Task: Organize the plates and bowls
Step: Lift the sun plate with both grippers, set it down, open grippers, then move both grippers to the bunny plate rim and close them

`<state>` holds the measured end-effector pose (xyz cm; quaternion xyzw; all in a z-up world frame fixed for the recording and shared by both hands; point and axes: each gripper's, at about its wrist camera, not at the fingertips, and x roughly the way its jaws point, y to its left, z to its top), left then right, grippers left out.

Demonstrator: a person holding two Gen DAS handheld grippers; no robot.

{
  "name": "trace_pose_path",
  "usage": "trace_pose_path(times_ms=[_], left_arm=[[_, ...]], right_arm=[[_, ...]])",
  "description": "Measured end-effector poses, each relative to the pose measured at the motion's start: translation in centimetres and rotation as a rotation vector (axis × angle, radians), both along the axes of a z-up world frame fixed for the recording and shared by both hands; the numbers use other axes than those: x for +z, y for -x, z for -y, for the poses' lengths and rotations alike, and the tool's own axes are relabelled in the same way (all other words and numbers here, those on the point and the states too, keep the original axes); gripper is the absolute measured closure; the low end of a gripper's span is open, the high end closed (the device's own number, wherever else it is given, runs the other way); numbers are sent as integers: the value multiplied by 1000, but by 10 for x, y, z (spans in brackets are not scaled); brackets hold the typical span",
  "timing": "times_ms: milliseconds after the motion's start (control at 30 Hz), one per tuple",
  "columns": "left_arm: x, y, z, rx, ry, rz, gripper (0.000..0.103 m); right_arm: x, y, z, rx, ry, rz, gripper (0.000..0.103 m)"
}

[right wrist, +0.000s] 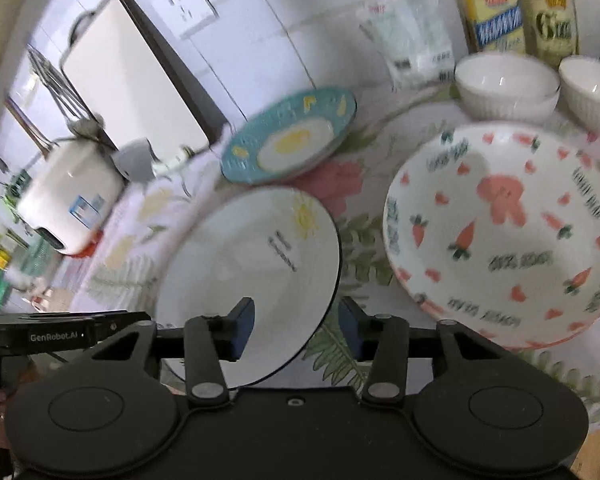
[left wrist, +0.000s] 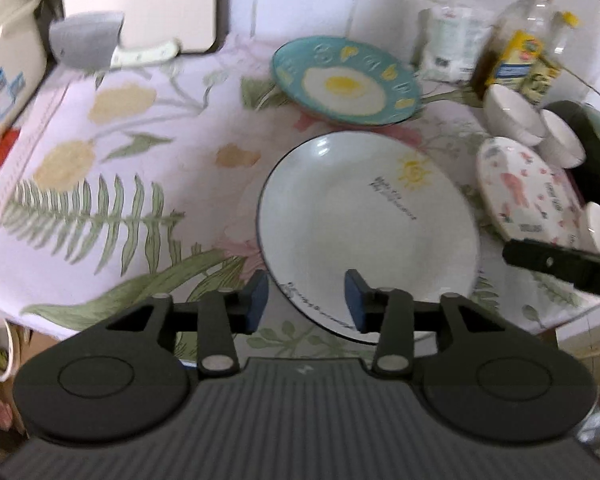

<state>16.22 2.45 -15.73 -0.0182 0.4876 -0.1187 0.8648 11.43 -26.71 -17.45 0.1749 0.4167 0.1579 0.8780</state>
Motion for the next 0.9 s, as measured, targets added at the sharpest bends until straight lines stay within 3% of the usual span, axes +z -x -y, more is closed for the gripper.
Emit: trace_pose_path(times_ms=[167, 433, 633, 900], left_arm=[[31, 18, 19, -76, -4, 40, 53], [61, 45, 62, -191, 4, 63, 37], [71, 51, 92, -223, 43, 59, 34], [70, 49, 133, -221, 96, 78, 28]], right_arm=[[34, 34, 20, -13, -2, 73, 34], [77, 90, 49, -94, 45, 179, 30], [86, 120, 70, -152, 78, 201, 29], [76, 141, 94, -234, 83, 219, 29]])
